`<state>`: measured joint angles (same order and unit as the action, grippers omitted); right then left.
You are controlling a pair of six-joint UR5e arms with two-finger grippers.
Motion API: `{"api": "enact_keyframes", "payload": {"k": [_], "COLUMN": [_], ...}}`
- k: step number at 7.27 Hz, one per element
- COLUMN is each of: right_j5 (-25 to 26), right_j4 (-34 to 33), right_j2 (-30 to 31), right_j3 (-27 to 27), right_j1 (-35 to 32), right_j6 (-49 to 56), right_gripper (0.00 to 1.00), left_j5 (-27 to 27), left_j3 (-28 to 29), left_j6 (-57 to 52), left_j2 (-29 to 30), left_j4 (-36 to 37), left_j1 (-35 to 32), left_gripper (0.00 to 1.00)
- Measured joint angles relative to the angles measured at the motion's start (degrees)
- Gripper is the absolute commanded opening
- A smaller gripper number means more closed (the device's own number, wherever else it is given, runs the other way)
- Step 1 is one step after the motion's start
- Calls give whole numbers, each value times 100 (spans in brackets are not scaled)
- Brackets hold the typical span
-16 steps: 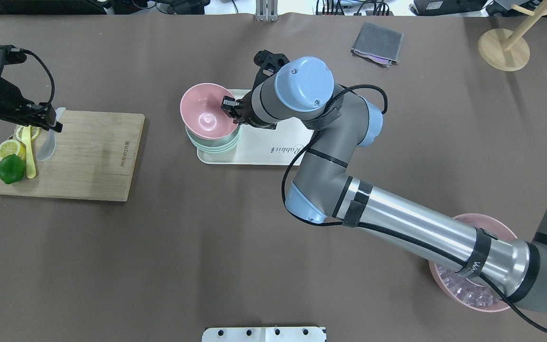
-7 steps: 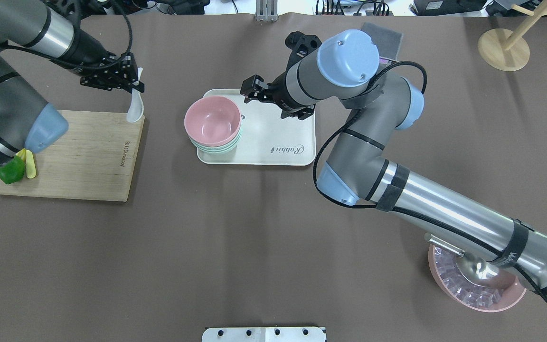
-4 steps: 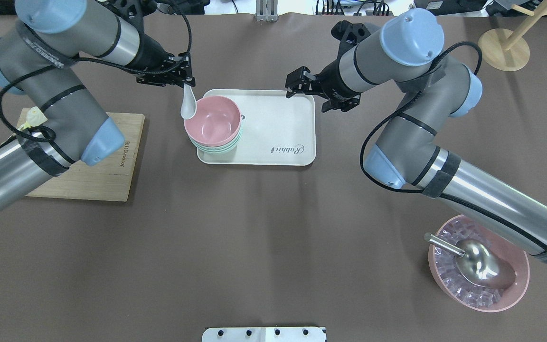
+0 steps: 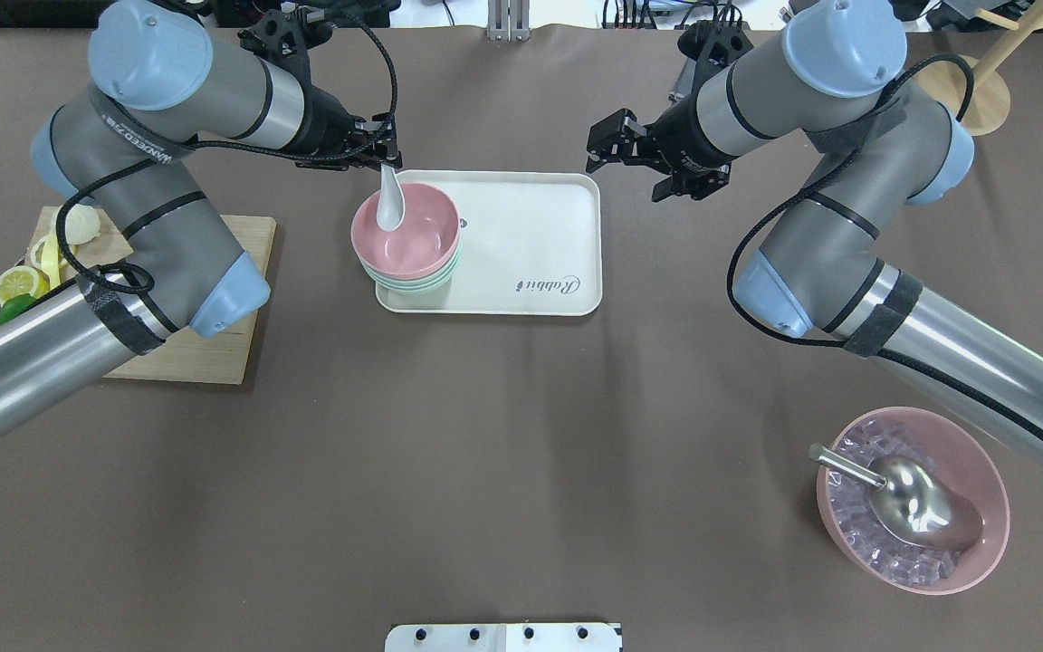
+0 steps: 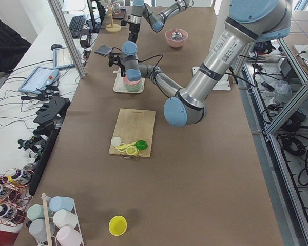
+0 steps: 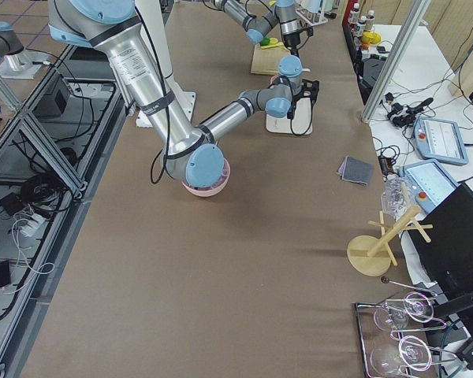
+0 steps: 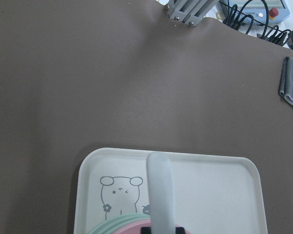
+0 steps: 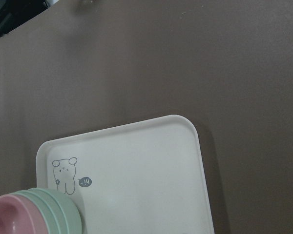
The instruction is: Stack pink bowl on green and place spoon
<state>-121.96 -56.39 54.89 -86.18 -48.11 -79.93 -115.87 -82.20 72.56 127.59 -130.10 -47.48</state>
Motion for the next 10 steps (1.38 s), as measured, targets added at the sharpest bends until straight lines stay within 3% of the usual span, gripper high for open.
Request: {"api": "enact_keyframes", "payload": {"k": [3, 6, 8, 10], "right_j5": [-265, -241, 233, 342], "right_j4": [-11, -576, -1433, -2372], "right_j2": [138, 718, 1360, 2059], "right_j3": [-37, -273, -554, -925], "right_j1": [-268, -607, -863, -1329], "right_j6": [15, 607, 2080, 3903], "right_gripper": [100, 100, 100, 100], "left_j5": [-625, -1214, -1289, -1247], "left_j3": [-424, -1033, -1105, -1118], "left_j6": [2, -531, -2449, -4393], "left_j2": [-376, -1191, -1722, -2083], "left_j4": [58, 136, 925, 2051], "left_j1": [-217, -1315, -2179, -2837], "left_gripper": [99, 99, 99, 99]}}
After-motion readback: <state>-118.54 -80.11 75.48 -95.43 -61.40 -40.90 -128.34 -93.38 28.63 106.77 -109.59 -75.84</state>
